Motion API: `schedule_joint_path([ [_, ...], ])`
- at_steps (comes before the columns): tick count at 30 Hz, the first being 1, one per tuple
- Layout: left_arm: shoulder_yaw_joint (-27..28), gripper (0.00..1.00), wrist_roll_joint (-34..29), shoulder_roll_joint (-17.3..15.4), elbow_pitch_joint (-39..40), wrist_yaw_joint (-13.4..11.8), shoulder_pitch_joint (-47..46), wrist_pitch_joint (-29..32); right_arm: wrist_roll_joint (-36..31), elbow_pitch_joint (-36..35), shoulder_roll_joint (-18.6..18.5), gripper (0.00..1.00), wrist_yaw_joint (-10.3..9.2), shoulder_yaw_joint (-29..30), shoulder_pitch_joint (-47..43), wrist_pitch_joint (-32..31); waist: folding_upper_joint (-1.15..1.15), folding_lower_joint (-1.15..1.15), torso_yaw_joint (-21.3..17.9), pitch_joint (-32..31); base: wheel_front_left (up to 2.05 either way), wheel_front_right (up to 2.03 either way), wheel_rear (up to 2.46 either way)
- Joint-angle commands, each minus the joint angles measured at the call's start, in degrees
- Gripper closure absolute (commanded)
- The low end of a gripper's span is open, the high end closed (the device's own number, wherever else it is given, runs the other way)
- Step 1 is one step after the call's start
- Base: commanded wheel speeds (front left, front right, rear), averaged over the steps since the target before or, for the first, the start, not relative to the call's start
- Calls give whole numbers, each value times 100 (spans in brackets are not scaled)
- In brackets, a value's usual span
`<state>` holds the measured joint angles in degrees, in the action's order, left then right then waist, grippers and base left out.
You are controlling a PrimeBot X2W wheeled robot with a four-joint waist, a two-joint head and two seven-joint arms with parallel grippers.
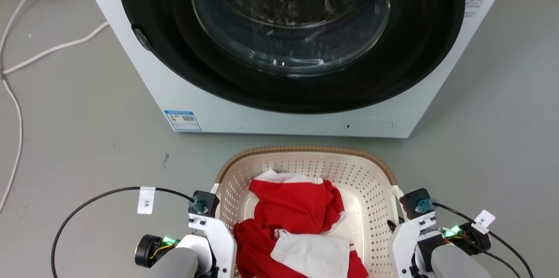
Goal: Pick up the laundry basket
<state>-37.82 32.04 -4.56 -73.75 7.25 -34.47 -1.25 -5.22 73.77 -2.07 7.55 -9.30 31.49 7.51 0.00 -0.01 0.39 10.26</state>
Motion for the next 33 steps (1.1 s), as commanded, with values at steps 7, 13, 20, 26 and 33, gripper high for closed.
schedule_joint_path([
  [7,-144,100,158,-169,10,20,133,399,641,-7,-139,100,-9,-763,-199,-331,0,1,38,-581,0,0,0],
  [13,-336,100,319,-288,122,20,183,732,1131,-42,-139,100,-8,-1178,-262,-662,0,1,9,-875,0,0,0],
  [20,-588,100,571,-417,320,21,76,1250,1550,-59,-139,100,-8,-1571,-189,-1019,0,1,-3,-1026,0,0,0],
  [26,-793,100,816,-490,456,21,71,1547,1879,-75,-139,100,-8,-1893,-128,-1322,0,1,-22,-1110,0,0,0],
  [33,-962,100,980,-525,485,22,73,1558,2053,-58,-135,100,-7,-2084,-64,-1326,0,1,-30,-1136,0,0,0],
])
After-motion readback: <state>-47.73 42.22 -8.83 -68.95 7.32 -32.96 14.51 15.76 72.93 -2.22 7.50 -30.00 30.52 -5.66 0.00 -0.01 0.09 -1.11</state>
